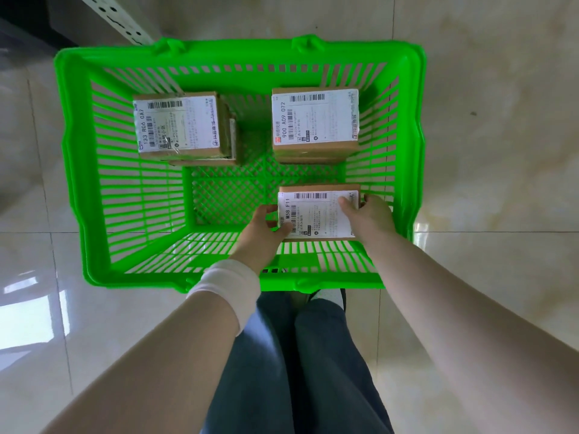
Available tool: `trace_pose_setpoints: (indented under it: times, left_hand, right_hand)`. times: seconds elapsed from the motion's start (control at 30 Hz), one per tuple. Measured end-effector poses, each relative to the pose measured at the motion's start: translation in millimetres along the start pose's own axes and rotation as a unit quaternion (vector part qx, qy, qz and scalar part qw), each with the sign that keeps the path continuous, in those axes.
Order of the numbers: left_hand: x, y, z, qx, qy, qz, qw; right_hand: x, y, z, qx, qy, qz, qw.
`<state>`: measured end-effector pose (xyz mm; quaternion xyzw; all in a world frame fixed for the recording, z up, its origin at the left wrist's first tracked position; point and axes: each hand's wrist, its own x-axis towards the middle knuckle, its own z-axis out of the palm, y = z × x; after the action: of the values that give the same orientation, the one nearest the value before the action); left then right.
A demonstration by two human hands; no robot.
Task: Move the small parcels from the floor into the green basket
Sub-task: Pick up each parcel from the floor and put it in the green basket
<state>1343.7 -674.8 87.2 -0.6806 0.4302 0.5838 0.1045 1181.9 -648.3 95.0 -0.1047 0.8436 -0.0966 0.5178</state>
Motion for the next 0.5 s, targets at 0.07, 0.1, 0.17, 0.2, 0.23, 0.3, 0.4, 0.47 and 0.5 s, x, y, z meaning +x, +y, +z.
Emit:
trace_pose_setpoints:
  times: [0.07,0.1,0.17,0.2,0.23,0.3,0.4,0.47,0.5]
  left_hand:
    - [-16.7,7.9,-2.0,-0.018,0.016,-0.012,1.0]
    - [-30.9,16.0,-4.0,-0.043,0.024,-0.012,0.999]
    - [-68.2,37.6,-9.5,-0.088,0.047,-0.001,0.995]
    - [-89.4,50.9,-12.8,-0.108,0.058,0.002,0.992]
    - [-111.7,65.7,-15.7,-0.123,0.066,0.009,0.99]
    - [-163.6,101.6,-19.8,-0.111,0.069,0.041,0.991]
    - [-230.1,147.7,-13.7,-0.097,0.048,0.093,0.99]
    - [-265.2,175.1,-3.9,-0.104,0.032,0.125,0.986]
    - [-282.3,188.9,2.9,-0.108,0.024,0.133,0.985]
  right_hand:
    - [-22.7,-2.8,-10.4,-0.011,-0.004,-0.03,0.999]
    - [-40.7,-4.4,-18.5,0.0,-0.002,-0.043,0.999]
    - [-84.6,-7.4,-38.9,0.064,0.008,-0.056,0.996]
    - [-109.5,-9.7,-50.9,0.103,0.012,-0.052,0.993]
    - [-134.5,-11.9,-63.8,0.142,0.015,-0.05,0.988]
    - [-180.3,-15.2,-90.9,0.222,0.022,-0.047,0.974]
    - [-236.7,-19.3,-134.5,0.318,0.04,-0.035,0.947]
    - [-265.1,-18.0,-164.5,0.373,0.06,-0.032,0.925]
    - [-277.0,-15.7,-180.1,0.397,0.068,-0.031,0.915]
